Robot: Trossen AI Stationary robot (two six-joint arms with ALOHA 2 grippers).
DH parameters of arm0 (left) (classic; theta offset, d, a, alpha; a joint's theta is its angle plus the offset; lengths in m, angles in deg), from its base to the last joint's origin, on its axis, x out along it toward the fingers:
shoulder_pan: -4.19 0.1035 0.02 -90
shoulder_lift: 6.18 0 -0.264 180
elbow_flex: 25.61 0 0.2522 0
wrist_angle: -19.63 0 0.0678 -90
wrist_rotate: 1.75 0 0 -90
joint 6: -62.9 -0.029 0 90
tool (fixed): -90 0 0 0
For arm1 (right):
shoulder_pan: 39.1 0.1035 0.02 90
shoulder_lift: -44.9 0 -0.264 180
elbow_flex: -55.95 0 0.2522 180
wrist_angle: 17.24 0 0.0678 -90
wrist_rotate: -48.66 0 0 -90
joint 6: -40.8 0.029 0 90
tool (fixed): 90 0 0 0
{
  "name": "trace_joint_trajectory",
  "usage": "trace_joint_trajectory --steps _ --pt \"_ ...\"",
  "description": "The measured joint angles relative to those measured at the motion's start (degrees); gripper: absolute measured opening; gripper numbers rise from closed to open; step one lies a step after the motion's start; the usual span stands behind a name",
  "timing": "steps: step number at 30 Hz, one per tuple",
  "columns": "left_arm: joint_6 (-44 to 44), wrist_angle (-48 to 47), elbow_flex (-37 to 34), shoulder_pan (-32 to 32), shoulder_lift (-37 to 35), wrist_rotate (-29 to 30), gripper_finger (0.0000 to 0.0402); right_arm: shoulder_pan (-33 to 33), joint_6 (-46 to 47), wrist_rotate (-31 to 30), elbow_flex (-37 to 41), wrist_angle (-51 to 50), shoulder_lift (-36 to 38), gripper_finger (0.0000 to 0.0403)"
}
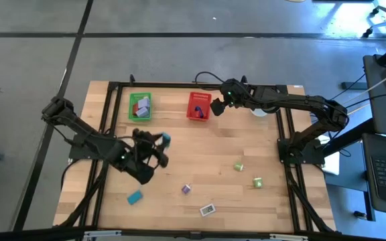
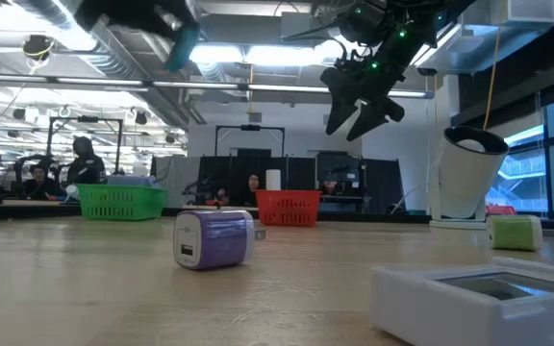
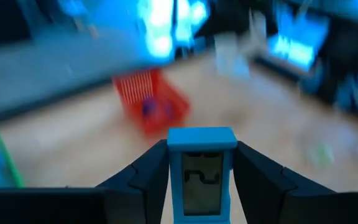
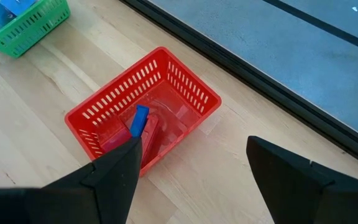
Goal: Pick & Place Office items
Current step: Put the top light blue digital timer into the red bin
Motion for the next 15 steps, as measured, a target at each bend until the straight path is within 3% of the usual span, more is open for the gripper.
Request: trace_joint_trajectory --steps 2,5,15 --pt "-5.31 5.57 0.00 1.24 0.00 5.17 0.0153 0.00 0.00 0.00 0.00 0.00 0.00 0.0291" --pt "-14.99 14.84 0.00 3.14 0.00 7.31 0.0153 0.00 -0.02 -0.02 0.00 0.00 0.00 0.0291" --pt "-33.79 38.19 0.00 9.07 0.02 0.42 0.0154 0.00 -0.11 -0.02 -0.01 0.03 -0.01 0.0291"
